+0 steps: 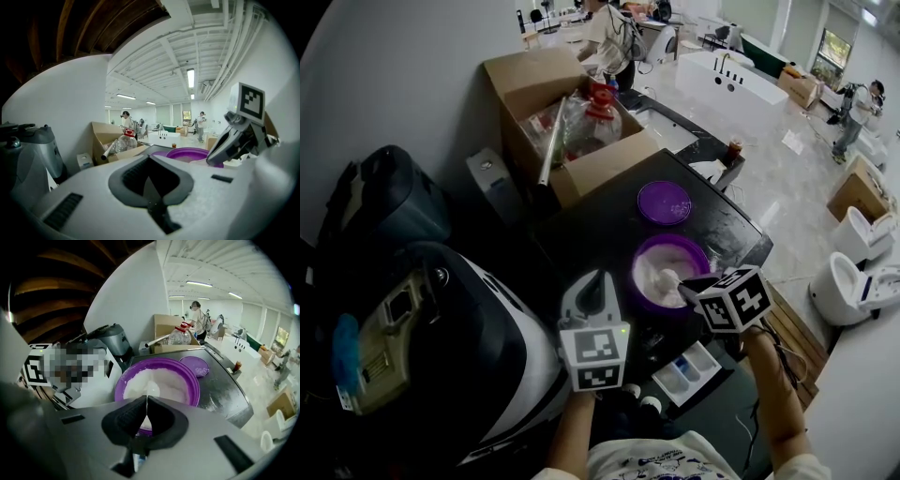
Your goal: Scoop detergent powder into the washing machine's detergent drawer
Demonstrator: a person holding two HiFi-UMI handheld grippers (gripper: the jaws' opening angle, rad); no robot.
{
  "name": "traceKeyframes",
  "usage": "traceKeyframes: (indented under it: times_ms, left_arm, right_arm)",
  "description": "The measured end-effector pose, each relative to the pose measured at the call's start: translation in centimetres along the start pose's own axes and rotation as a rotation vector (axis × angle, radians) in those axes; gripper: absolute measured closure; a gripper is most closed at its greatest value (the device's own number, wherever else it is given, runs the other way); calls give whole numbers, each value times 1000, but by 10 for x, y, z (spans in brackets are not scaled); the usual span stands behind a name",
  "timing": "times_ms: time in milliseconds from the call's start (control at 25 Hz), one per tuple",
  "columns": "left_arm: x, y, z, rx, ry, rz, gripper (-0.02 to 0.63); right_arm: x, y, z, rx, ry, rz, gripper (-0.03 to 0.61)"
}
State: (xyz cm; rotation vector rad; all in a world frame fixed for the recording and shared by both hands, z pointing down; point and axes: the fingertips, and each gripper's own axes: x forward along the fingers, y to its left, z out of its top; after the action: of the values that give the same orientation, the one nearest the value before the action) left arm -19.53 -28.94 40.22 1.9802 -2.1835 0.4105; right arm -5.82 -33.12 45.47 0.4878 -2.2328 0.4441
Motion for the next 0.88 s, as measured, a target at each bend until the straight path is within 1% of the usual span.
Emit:
traceKeyframes:
  times_ms: [160,360,480,680,840,880]
  left_arm:
    - [-3,1,1,-2,-5,3,612]
    - [-6,-2,6,-1,-16,0,612]
    - [-9,-4,8,1,-20,-4,612]
    - [-12,-10,10,3,-27,-11,612]
    - [-15,-13,13,7,-34,-12,612]
    - [-16,-13,13,8,-36,-12,612]
  right_arm:
    - [-3,-2,-1,110,-57,39,558]
    - [-9,0,0,303,-155,117,558]
    - [-13,-4,-1,376,-210,114,558]
    - [-22,6,8,505,-314,177,558]
    - [-21,-4,0,640,-386,202,558]
    - [-22,-4,0,679,-411,221,558]
